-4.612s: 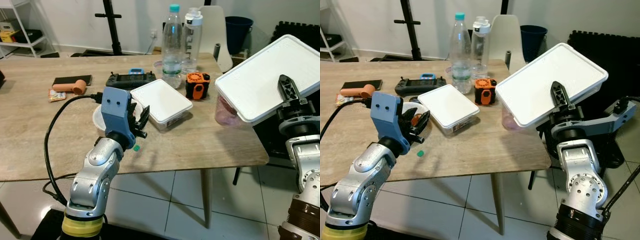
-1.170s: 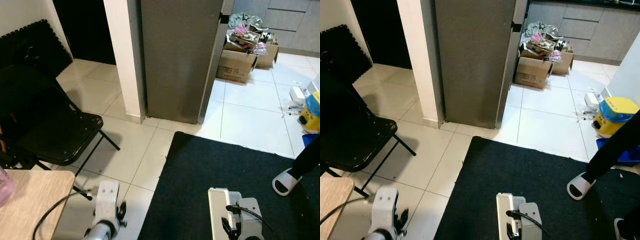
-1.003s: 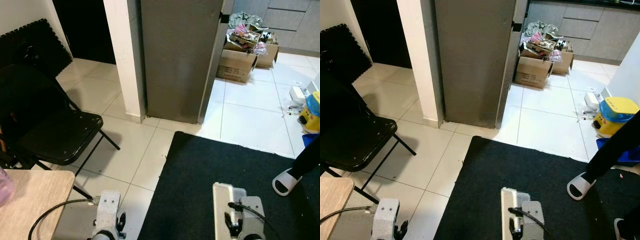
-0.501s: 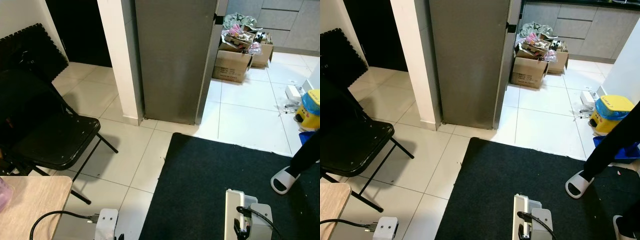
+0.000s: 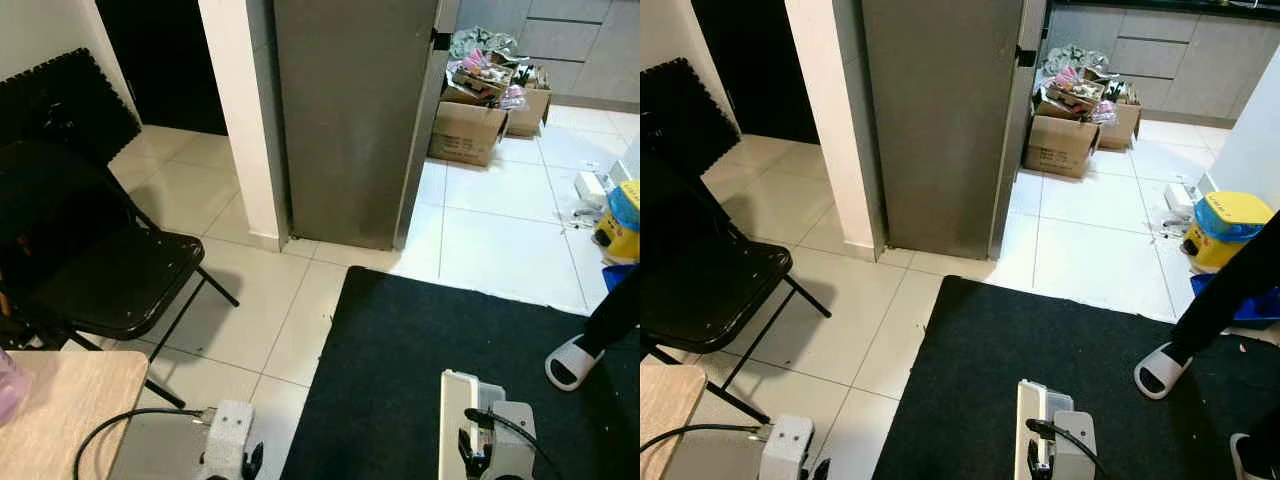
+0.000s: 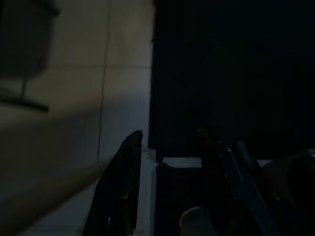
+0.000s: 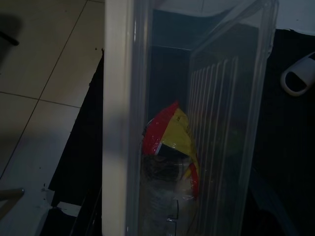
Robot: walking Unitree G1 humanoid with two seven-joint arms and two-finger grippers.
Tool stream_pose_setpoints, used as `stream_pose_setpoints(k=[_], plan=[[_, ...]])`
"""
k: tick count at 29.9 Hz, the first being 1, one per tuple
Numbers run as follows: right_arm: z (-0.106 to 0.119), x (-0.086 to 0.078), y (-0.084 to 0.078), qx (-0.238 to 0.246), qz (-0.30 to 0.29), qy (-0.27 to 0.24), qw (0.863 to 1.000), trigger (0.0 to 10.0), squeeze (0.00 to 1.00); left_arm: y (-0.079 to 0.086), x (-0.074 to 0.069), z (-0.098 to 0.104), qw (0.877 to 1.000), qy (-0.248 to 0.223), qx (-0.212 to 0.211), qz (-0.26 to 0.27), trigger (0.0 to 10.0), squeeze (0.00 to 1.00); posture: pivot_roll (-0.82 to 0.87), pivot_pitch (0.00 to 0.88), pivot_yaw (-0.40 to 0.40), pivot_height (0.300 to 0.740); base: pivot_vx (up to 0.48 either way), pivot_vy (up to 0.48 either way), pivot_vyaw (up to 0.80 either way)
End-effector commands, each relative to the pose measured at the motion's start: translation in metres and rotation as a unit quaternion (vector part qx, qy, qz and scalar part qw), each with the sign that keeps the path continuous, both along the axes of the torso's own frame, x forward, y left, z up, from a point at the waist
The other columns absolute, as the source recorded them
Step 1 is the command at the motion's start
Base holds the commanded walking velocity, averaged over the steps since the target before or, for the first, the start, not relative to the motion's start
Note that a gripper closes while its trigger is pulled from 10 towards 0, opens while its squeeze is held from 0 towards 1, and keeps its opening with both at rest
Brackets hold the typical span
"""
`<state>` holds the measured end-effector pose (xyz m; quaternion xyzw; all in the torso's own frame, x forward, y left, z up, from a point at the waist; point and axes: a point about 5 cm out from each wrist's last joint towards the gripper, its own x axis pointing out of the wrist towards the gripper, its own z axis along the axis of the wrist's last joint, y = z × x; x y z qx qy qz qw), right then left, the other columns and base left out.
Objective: Restocking fridge
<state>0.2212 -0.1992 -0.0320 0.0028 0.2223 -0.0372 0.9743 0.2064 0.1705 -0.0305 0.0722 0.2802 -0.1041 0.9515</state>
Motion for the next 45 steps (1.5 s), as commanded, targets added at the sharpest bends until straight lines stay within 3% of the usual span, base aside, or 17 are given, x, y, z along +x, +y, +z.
stream_pose_setpoints(k=[1,24,45], plan=[[-0.002,-0.004,-0.002,-0.002,-0.003,-0.001,1.0,10.0,0.0,-0.001,-0.008,-0.003,1.0,0.003,0.015,-0.026,10.0,0.0,-0.07,0.109,0.026,0.736,0.0,0.0,0.0],[-0.005,-0.005,-0.002,-0.004,-0.001,0.004,1.0,10.0,0.0,-0.003,0.0,0.001,0.999,-0.019,0.016,-0.029,10.0,0.0,-0.07,0.106,0.026,0.736,0.0,0.0,0.0],[-0.007,-0.007,-0.004,-0.006,-0.001,0.01,1.0,10.0,0.0,-0.003,0.002,-0.001,0.999,-0.018,0.016,-0.024,10.0,0.0,-0.07,0.107,0.024,0.736,0.0,0.0,-0.66]])
